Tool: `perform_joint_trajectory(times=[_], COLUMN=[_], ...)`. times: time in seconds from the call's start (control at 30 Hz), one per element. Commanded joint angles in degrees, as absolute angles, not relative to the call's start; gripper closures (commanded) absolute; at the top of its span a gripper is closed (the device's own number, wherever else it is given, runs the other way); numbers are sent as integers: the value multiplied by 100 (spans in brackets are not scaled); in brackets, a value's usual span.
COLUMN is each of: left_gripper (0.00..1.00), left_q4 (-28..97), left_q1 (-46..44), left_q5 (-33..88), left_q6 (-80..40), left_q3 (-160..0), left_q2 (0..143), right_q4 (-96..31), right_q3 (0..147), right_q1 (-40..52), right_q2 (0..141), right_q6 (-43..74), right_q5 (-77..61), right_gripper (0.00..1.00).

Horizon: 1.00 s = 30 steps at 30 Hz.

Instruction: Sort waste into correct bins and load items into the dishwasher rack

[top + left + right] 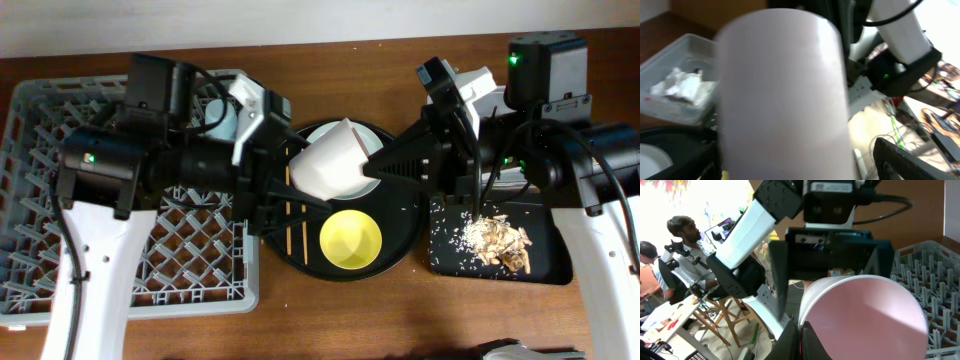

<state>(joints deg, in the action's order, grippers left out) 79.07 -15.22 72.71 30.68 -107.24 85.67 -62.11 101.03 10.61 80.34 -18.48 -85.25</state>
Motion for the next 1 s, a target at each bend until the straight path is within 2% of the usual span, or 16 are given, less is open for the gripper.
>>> perform_joint_trajectory(times=[0.0, 0.1, 0.27, 0.33, 0.4, 0.47, 0.53, 0.63, 0.73, 0.77, 0.8, 0.83, 0.97], left_gripper=[9, 11, 40, 44, 59, 60, 60, 60, 60, 60, 60, 60, 60], left_q4=[7900, 7889, 7891, 7889, 7891, 7891, 7896, 7911, 7909, 7907, 7883, 7813, 7701], left_q1=[-1752, -1745, -1747, -1745, -1745, -1745, -1745, -1745, -1745, -1745, -1745, -1745, -1745], left_q5=[7417, 7411, 7203, 7201, 7203, 7203, 7203, 7201, 7201, 7201, 7201, 7201, 7201], left_q6=[3201, 3201, 3201, 3201, 3201, 3201, 3199, 3199, 3199, 3199, 3199, 3199, 3197], left_q3=[-10707, -10707, -10707, -10707, -10707, -10707, -10707, -10707, -10707, -10707, -10707, -10707, -10707], left_q2=[8525, 8525, 8525, 8525, 8525, 8523, 8523, 8497, 8412, 8381, 8346, 8320, 8311], right_q4=[-6191, -6191, -6191, -6145, -5876, -5596, -5229, -4912, -5135, -5395, -5717, -6066, -7231], right_q3=[10095, 10095, 10095, 10095, 10095, 10095, 10095, 10095, 10095, 10092, 10092, 10082, 10051], right_q1=[1096, 1096, 1087, 1085, 1081, 1081, 1079, 886, 530, 513, 530, 609, 1107], right_q2=[8042, 8042, 8044, 8044, 8044, 8044, 8044, 8044, 8047, 8047, 8051, 8058, 8064], right_q6=[-1927, -1927, -1927, -1927, -1898, -1693, -1374, -1013, -998, -998, -1002, -1068, -1879], right_q5=[-8632, -8632, -8374, -8374, -8377, -8370, -8283, -8132, -7856, -7655, -7422, -7190, -6602], right_gripper=[96, 96, 96, 96, 93, 89, 79, 73, 70, 71, 81, 85, 88])
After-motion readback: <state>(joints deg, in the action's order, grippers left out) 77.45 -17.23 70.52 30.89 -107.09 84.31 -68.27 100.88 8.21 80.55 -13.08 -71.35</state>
